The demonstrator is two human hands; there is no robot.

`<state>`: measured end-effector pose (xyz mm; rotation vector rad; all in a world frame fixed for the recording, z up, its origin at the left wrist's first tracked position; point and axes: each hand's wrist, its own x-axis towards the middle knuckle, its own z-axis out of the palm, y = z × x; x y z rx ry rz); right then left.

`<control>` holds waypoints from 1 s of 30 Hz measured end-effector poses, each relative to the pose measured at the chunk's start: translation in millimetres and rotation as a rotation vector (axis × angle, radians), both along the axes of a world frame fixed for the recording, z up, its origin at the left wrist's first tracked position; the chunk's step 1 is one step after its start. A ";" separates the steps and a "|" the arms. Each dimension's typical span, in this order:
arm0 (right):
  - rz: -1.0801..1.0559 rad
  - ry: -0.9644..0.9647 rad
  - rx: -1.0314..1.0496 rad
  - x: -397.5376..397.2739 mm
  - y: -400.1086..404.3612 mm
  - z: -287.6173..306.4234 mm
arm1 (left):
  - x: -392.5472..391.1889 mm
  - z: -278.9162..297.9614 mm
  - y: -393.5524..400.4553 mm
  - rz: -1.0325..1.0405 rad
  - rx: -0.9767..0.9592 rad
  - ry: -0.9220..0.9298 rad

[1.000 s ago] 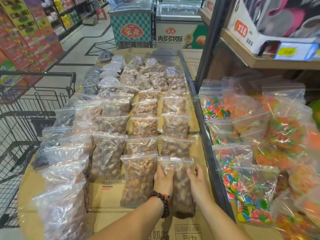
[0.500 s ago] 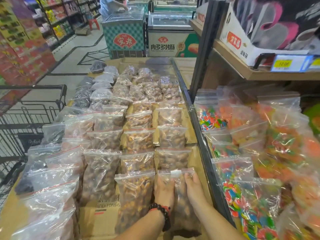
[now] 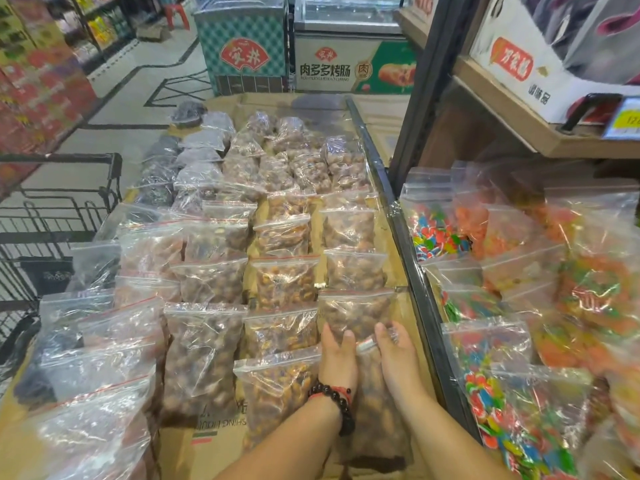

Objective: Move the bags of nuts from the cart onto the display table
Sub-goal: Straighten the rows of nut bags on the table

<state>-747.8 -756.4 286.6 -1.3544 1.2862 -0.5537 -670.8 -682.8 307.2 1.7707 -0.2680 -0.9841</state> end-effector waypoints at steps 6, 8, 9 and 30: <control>-0.027 -0.013 -0.039 2.3 -19.6 5.6 | 20.9 11.2 -14.9 -0.027 -0.014 -0.034; 0.017 -0.025 -0.032 12.4 -34.2 13.5 | 37.0 15.6 -29.9 -0.024 -0.015 -0.033; 0.050 -0.020 -0.025 18.2 -39.9 16.7 | 45.1 17.5 -38.0 -0.015 -0.029 -0.028; 0.118 0.099 -0.026 48.7 -67.0 13.3 | 79.9 20.2 -72.5 -0.020 -0.044 0.124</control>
